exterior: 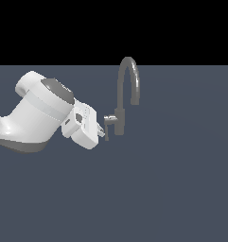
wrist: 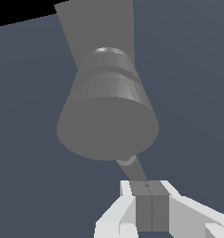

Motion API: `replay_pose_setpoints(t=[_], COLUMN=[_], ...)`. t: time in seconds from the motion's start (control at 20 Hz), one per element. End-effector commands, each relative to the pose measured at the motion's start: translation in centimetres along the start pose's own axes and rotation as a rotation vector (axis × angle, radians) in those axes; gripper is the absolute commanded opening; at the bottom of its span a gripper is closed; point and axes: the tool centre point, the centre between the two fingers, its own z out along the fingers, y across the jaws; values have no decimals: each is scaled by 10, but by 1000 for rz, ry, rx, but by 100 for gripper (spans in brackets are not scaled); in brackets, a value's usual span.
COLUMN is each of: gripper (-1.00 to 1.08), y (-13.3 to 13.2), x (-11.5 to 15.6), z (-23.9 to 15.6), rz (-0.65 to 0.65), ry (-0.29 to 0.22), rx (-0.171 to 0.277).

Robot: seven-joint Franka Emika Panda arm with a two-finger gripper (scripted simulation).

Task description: Turn on the faucet by rotating a designated handle.

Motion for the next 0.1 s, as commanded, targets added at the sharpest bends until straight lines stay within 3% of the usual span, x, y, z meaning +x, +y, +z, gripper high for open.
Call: replay_pose_setpoints(t=[0.0, 0.05], gripper=[-100, -100], y=[8, 8], x=[-3, -3], z=[30, 30], rz=[-12, -12], ry=[21, 21], rx=[-35, -35])
